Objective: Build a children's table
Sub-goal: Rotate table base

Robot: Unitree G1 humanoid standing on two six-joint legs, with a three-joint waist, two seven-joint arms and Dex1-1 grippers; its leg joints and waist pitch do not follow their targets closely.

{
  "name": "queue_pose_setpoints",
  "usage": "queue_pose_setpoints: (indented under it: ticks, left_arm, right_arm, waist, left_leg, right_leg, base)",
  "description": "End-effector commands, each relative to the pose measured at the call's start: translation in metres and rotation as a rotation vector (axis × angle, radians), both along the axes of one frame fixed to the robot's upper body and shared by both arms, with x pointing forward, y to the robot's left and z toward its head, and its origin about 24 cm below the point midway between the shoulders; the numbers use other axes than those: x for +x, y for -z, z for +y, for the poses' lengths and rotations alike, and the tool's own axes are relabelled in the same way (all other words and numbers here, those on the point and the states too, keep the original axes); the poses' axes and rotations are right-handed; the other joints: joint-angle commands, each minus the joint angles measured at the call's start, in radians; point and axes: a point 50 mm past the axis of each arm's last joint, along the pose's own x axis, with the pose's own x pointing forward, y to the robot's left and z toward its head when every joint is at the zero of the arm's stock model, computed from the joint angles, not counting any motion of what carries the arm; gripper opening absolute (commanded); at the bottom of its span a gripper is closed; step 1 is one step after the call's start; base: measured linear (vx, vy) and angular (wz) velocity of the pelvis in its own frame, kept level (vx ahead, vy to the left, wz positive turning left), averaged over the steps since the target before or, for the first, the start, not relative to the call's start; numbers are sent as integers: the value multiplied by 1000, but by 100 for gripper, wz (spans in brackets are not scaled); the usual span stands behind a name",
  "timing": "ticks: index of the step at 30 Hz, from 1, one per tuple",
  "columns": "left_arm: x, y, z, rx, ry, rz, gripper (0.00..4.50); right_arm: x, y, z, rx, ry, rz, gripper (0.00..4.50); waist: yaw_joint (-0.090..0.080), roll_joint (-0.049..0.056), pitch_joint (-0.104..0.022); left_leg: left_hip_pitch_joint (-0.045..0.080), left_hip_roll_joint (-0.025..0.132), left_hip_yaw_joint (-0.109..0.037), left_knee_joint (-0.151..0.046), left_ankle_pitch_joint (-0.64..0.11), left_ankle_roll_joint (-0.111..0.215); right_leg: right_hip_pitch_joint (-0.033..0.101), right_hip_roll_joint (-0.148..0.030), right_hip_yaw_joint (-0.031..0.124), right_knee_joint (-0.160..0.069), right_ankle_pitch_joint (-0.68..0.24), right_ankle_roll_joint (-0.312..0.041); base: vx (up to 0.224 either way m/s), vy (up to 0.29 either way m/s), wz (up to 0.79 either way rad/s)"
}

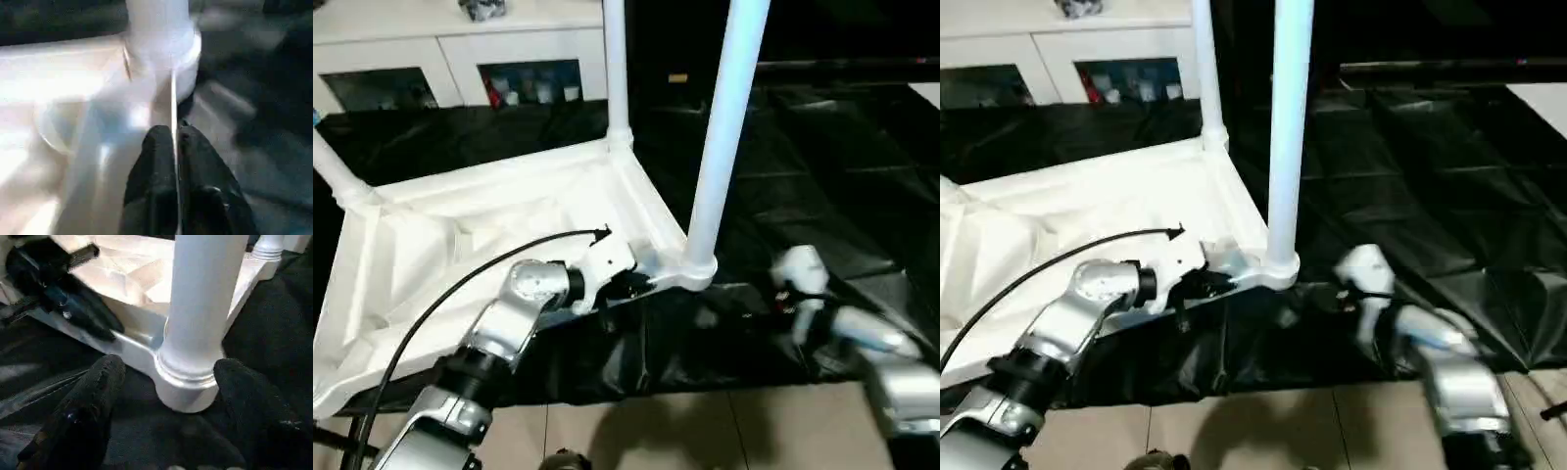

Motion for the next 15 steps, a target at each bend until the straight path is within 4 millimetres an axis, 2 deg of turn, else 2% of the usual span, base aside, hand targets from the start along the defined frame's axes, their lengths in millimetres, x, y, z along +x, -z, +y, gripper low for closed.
queue_pose_setpoints:
  ticks: [1,2,4,5,7,8,12,13,15]
  left_arm:
    - [2,-21,7,-59,-17,-37,66]
    - [-1,-27,12,-72,-20,-34,88]
    - [-4,-30,19,-67,-28,-28,94]
    - [-8,-31,30,-40,-47,-28,111]
    - [-9,-31,34,-26,-58,-31,111]
    - [-12,-30,41,-16,-69,-14,133]
    - [-29,-28,59,0,-65,70,156]
    - [-31,-28,61,4,-59,83,167]
    - [-49,-26,70,28,-10,174,182]
  right_arm:
    - [-4,0,1,2,-24,7,338]
    - [-4,0,3,-1,-37,13,338]
    - [-3,1,7,0,-49,14,338]
    - [-1,1,14,12,-76,17,338]
    - [0,1,17,18,-89,18,338]
    - [0,1,22,30,-114,27,338]
    - [4,2,35,36,-170,36,338]
    - [5,2,36,36,-173,37,338]
    - [10,5,42,36,-189,41,338]
  waist:
    - [7,-14,-70]
    - [7,-16,-67]
    - [5,-17,-65]
    - [4,-21,-64]
    - [0,-17,-62]
    - [-1,-15,-63]
    - [-1,-9,-61]
    - [-1,-7,-65]
    - [-1,-7,-65]
  left_leg:
    - [10,41,-9,-47,-123,120]
    - [10,40,-8,-46,-130,120]
    - [10,38,-8,-48,-138,117]
    - [11,38,-7,-49,-145,114]
    - [12,37,-8,-50,-160,104]
    - [13,38,-8,-51,-165,97]
    - [15,39,-8,-55,-180,81]
    - [17,40,-10,-54,-171,76]
    - [16,39,-10,-55,-159,79]
  right_leg:
    - [54,-62,48,-68,48,-268]
    - [53,-61,48,-69,28,-268]
    - [53,-59,48,-72,-19,-256]
    - [51,-58,48,-75,-48,-247]
    - [49,-57,48,-78,-87,-234]
    - [48,-57,49,-77,-96,-231]
    - [43,-53,51,-77,-91,-232]
    - [43,-54,50,-71,-67,-243]
    - [43,-53,50,-68,-56,-248]
  base:
    - [0,0,0]
    - [0,0,0]
    - [0,0,0]
    - [0,0,0]
    - [0,0,0]
    - [0,0,0]
    - [0,0,0]
    - [0,0,0]
    - [0,0,0]
